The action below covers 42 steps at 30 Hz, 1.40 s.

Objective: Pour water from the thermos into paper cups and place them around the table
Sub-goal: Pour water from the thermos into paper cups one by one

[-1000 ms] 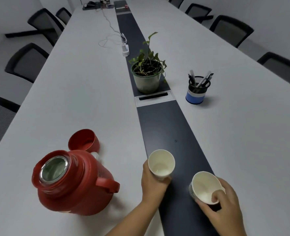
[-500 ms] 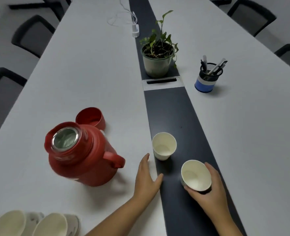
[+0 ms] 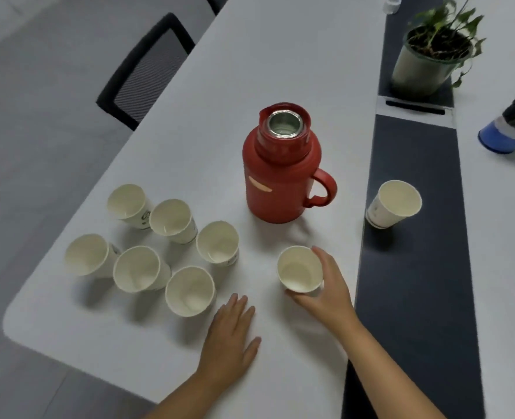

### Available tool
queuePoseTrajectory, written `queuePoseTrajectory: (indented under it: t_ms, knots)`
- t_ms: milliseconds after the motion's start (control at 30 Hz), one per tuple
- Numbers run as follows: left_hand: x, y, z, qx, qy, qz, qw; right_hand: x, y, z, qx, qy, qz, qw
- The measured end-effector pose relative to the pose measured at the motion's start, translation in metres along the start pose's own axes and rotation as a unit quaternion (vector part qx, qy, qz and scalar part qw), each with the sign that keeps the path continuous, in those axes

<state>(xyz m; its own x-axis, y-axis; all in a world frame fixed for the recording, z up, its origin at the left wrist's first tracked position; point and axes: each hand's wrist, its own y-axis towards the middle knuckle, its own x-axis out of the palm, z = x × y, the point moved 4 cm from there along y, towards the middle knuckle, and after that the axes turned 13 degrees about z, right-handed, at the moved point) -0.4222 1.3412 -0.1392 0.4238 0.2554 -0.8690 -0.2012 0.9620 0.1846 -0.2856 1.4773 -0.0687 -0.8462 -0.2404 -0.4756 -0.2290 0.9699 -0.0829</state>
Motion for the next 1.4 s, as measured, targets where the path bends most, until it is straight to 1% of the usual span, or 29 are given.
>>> queuePoseTrajectory:
  t_ms: [100, 267, 467, 567, 633, 733, 833, 900, 967, 1033, 1100, 1133, 1167, 1200, 1300, 1400]
  knots:
    - [-0.002, -0.017, -0.015, -0.031, 0.071, -0.017, 0.997, 0.022, 0.004, -0.014, -0.017, -0.013, -0.005, 1.0]
    - [-0.003, -0.022, -0.017, -0.029, 0.131, 0.004, 0.991, 0.039, 0.007, -0.023, -0.018, -0.02, 0.001, 1.0]
    - [-0.005, -0.024, -0.018, -0.047, 0.124, 0.009, 0.991, 0.04, 0.002, -0.02, -0.01, -0.017, -0.008, 1.0]
    - [-0.008, -0.022, -0.009, -0.032, 0.096, 0.058, 0.993, 0.036, 0.0, -0.01, 0.01, -0.017, -0.031, 0.999]
    - [-0.016, -0.014, 0.007, 0.0, 0.061, 0.096, 0.994, 0.029, -0.002, -0.002, 0.008, -0.035, -0.034, 0.999]
    - [-0.037, 0.011, 0.035, 0.054, -0.011, 0.162, 0.985, 0.009, -0.004, 0.008, 0.006, -0.056, 0.013, 0.998]
    - [-0.062, 0.047, 0.052, 0.071, -0.081, 0.214, 0.971, -0.016, 0.004, 0.008, 0.018, -0.017, 0.1, 0.995]
    - [-0.08, 0.077, 0.057, 0.058, -0.135, 0.232, 0.962, -0.03, 0.017, 0.0, 0.017, 0.012, 0.155, 0.988]
    - [-0.093, 0.108, 0.054, 0.019, -0.169, 0.244, 0.955, -0.039, 0.037, -0.01, 0.014, 0.032, 0.18, 0.983]
    - [-0.103, 0.142, 0.048, -0.06, -0.198, 0.226, 0.952, -0.041, 0.06, -0.02, -0.001, 0.03, 0.162, 0.986]
    - [-0.104, 0.173, 0.039, -0.143, -0.217, 0.163, 0.952, -0.035, 0.081, -0.03, -0.005, 0.02, 0.104, 0.994]
    - [-0.101, 0.187, 0.034, -0.166, -0.222, 0.133, 0.951, -0.03, 0.09, -0.035, 0.0, 0.024, 0.071, 0.997]
    - [-0.098, 0.2, 0.028, -0.171, -0.235, 0.109, 0.951, -0.025, 0.097, -0.04, 0.003, 0.033, 0.047, 0.998]
    - [-0.093, 0.21, 0.021, -0.166, -0.26, 0.089, 0.947, -0.02, 0.104, -0.043, 0.007, 0.036, 0.043, 0.998]
    - [-0.085, 0.23, 0.008, -0.172, -0.331, 0.042, 0.927, -0.012, 0.124, -0.04, 0.053, 0.025, 0.089, 0.994]
    - [-0.083, 0.238, 0.007, -0.157, -0.381, 0.031, 0.911, -0.005, 0.133, -0.033, 0.096, 0.071, 0.142, 0.983]
